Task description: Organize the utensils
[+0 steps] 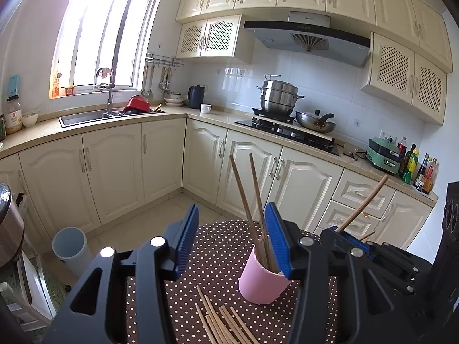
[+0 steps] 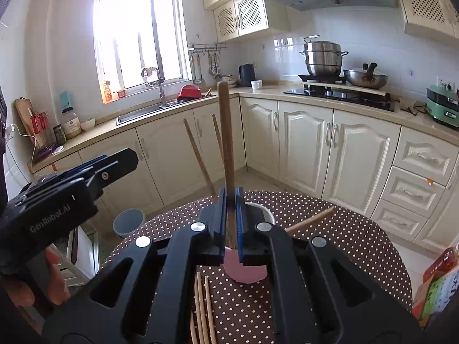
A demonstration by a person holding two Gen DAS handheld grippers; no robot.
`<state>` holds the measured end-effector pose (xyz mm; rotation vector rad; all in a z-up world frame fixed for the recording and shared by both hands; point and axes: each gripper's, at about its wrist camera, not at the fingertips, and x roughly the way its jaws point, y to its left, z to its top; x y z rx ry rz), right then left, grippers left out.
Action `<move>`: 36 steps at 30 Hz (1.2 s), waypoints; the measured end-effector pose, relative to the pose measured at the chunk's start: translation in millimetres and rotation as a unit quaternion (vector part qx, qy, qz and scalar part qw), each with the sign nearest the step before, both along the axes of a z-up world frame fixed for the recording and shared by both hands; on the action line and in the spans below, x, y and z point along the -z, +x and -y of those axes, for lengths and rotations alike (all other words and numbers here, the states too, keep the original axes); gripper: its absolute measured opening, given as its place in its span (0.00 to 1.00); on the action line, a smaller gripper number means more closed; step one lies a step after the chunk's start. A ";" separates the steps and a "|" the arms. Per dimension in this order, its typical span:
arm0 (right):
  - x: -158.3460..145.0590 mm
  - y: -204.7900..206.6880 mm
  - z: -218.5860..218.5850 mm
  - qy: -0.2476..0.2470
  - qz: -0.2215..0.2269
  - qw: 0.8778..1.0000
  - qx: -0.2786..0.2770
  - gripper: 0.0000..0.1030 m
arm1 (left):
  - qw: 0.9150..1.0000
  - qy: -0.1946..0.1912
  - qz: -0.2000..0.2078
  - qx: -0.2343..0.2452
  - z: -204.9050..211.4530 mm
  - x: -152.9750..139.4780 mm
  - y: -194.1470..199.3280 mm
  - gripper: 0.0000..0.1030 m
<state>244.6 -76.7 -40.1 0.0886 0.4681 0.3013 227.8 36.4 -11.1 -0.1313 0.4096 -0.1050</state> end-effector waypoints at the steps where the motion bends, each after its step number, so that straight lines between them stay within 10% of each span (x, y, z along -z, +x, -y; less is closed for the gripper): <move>1: 0.6 -0.6 0.1 0.001 -0.001 1.000 0.000 0.07 | 1.000 0.001 0.000 0.000 -0.6 -0.6 -1.3 0.49; 28: -4.3 18.6 -0.6 0.003 -0.042 0.999 -0.001 0.07 | 1.000 0.018 -0.005 -0.016 -15.7 -8.4 -38.5 0.58; 30: -1.7 17.8 0.0 0.005 -0.049 0.999 0.004 0.16 | 1.000 0.020 -0.007 -0.014 -14.8 -8.0 -38.3 0.58; 32: -1.4 14.1 3.6 0.014 -0.046 0.999 0.007 0.67 | 1.000 0.025 -0.010 -0.014 -13.2 -6.6 -37.6 0.58; 36: -6.2 2.8 7.9 0.010 -0.026 1.000 0.009 0.68 | 0.999 0.026 -0.015 -0.011 -10.9 -3.5 -36.6 0.59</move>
